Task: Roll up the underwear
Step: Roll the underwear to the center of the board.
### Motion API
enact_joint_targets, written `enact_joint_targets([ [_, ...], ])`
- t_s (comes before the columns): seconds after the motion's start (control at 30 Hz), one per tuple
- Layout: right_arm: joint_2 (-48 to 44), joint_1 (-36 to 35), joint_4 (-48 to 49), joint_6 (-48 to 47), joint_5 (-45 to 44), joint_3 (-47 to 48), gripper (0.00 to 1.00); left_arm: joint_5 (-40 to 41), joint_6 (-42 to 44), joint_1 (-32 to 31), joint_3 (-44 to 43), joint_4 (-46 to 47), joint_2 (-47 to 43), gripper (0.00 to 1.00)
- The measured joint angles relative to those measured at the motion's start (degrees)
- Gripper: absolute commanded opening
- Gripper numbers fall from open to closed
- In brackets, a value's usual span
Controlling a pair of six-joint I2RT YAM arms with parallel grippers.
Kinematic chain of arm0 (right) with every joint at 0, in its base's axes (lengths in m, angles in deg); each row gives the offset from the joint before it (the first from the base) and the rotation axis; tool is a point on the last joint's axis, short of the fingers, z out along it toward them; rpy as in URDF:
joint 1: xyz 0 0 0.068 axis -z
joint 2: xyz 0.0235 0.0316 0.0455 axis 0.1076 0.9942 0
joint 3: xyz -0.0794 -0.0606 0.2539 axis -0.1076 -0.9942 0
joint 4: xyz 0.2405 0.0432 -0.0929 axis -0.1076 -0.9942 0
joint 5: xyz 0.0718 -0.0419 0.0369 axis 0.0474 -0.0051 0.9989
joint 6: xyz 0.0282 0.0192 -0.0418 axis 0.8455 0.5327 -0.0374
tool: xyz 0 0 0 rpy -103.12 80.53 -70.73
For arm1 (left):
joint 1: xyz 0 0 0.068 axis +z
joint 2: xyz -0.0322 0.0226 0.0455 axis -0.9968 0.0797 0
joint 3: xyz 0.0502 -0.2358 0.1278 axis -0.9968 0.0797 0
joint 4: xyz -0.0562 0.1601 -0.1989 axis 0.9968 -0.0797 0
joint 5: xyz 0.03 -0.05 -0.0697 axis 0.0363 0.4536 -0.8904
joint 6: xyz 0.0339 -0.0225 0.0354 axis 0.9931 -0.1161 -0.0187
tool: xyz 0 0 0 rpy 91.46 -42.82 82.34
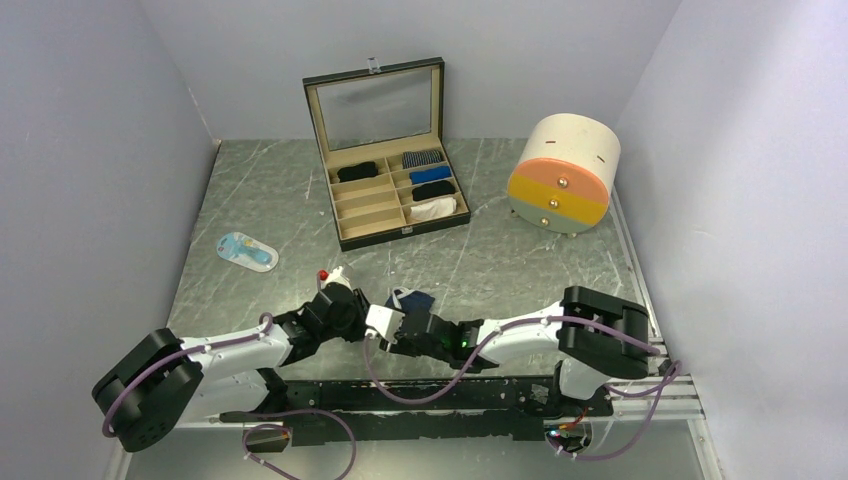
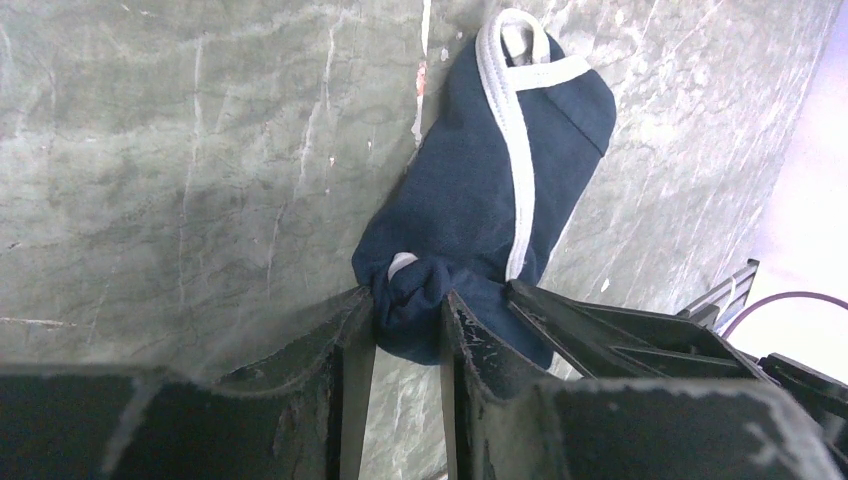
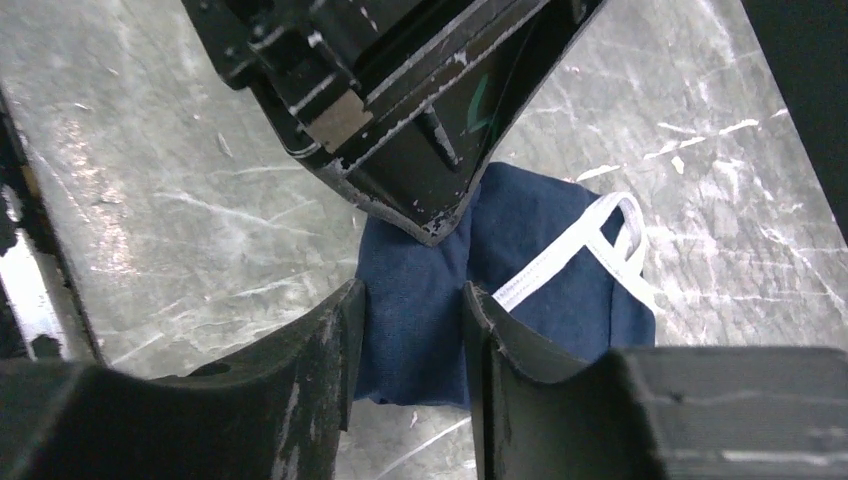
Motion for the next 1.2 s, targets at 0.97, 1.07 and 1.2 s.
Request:
enact_joint_targets([
  [0.97,7.4,17.6,38.6,39.0,26.0,-16.6,0.01,-0.1,-5.3,-0.1,1.2,4.5,-0.4,0.7],
  [1.07,9.2,19.4,42.1,41.5,29.1,-17.3,0.06,0.1,-6.3,-0.1,1.2,6.4,1.2,0.63],
  [1.2,9.4,20.1,42.7,42.4,30.6,-17.4,0.17,1.6,-7.0,-0.1,1.2,6.4,1.8,0.46],
])
